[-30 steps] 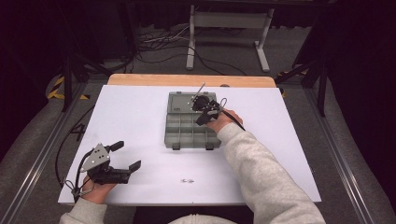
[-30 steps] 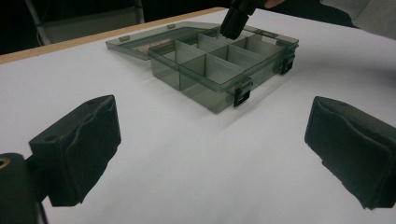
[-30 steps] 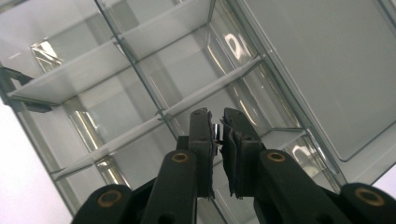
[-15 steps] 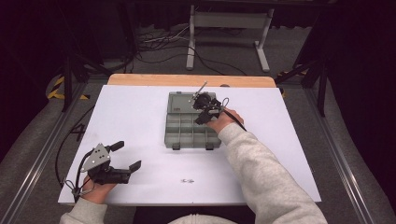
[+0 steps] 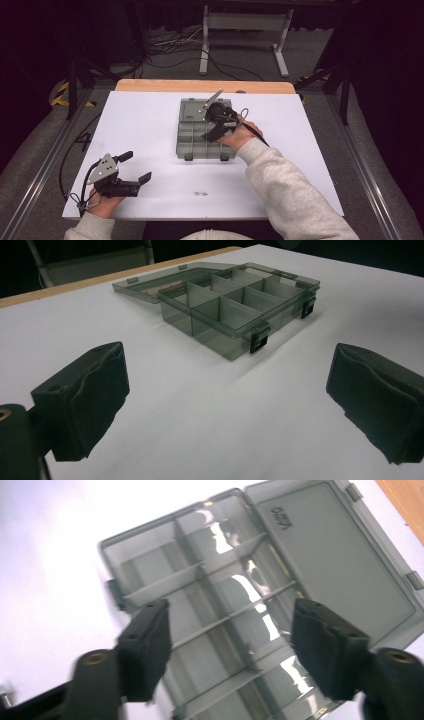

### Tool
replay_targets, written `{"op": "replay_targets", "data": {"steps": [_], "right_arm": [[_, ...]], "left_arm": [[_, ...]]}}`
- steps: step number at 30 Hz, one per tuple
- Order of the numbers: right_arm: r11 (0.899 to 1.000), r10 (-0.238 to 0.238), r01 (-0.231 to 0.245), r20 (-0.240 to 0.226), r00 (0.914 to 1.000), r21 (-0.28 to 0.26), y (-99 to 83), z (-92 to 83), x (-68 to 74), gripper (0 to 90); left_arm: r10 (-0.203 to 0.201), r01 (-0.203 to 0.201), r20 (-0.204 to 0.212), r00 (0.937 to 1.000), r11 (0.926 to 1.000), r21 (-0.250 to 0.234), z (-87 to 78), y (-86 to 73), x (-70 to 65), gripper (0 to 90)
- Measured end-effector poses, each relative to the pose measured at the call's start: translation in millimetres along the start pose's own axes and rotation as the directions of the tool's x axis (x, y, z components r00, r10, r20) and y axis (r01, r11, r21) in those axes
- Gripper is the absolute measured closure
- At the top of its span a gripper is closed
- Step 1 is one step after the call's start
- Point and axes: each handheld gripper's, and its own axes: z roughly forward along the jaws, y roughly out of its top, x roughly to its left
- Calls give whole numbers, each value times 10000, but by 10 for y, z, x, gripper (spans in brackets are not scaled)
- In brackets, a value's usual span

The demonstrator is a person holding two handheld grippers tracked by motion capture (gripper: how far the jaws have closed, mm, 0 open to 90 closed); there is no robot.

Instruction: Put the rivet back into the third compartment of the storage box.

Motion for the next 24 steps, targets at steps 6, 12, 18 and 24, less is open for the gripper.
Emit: {"op": "replay_targets", "data": {"steps": [6,12,18,24], "right_arm": [[9990,-321,320,-39,9995,-326,16,-126,184,176],[9964,-763,748,-374,9964,-404,10,-246,378,142],[9930,-1101,1069,-635,9919,-507,-10,-286,549,136],[9882,-1467,1420,-871,9853,-580,-48,-275,716,136]], "left_arm": [[10,-10,13,10000,10000,-15,-1,1,-2,41],[25,-25,-8,10000,10000,-2,0,1,1,41],[31,-31,0,10000,10000,-26,4,2,-2,41],[26,-26,-1,10000,10000,-4,1,2,-1,41]]}}
